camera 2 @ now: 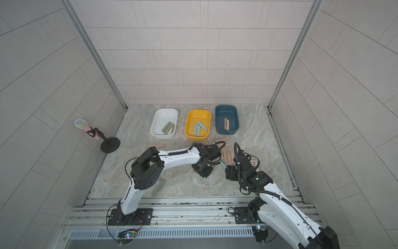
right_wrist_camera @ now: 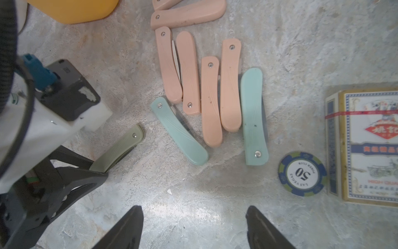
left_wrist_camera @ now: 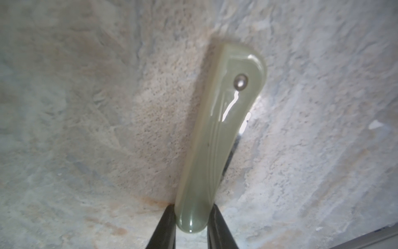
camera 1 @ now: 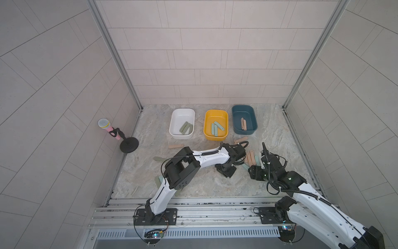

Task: Place the fruit knives into the storage box by color
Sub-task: Pick up the fruit knife from the center of the board, then place the fruit knife in the storage box.

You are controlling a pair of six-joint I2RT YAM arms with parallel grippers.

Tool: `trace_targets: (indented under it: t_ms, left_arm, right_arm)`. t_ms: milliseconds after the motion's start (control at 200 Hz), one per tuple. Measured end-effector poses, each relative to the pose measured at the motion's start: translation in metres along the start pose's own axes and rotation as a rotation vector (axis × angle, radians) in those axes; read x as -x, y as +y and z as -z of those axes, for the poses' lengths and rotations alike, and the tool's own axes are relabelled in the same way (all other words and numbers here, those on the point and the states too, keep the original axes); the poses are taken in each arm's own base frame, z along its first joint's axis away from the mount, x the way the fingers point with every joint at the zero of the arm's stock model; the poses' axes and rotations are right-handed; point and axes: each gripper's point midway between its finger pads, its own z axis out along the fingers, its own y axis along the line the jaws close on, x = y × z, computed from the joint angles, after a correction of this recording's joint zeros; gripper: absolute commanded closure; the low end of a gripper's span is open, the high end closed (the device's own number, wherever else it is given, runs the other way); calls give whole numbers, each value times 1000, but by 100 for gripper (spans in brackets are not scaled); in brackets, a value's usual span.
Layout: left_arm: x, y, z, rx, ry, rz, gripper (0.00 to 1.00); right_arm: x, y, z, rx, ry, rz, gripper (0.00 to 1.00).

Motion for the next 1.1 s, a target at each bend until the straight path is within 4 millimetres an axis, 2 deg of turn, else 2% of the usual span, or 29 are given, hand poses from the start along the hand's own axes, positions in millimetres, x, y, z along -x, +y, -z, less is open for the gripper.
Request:
trace_targets:
  t_ms: [150, 280, 390, 465, 620, 720, 866, 1031, 1101]
  left_arm:
    - [0, 33, 11, 15, -9, 89, 93]
    - [13, 80, 48, 25, -81, 207, 94]
    - [25, 131, 88, 39, -162, 333, 95]
    - [33, 177, 113, 70, -215, 433, 94]
    - [42, 265, 142, 164, -259, 591, 95]
    - [48, 310, 141, 224, -247, 647, 94]
    - [66, 351, 118, 274, -195, 659, 92]
    - [86, 372, 85, 291, -151, 635, 89]
    - [84, 373, 74, 284, -123, 628, 80]
  right_arm:
    - [0, 3, -6, 1, 23, 4, 21]
    - [5, 13, -12, 28, 39, 12, 20]
    - [14, 27, -20, 57, 59, 18, 20]
    - [21, 37, -27, 72, 82, 26, 19]
    - [41, 67, -39, 116, 113, 64, 19]
    - [51, 81, -45, 140, 125, 88, 19]
    - [66, 93, -43, 154, 112, 126, 20]
    - [78, 93, -35, 123, 102, 169, 23]
    - [77, 85, -35, 84, 112, 181, 25]
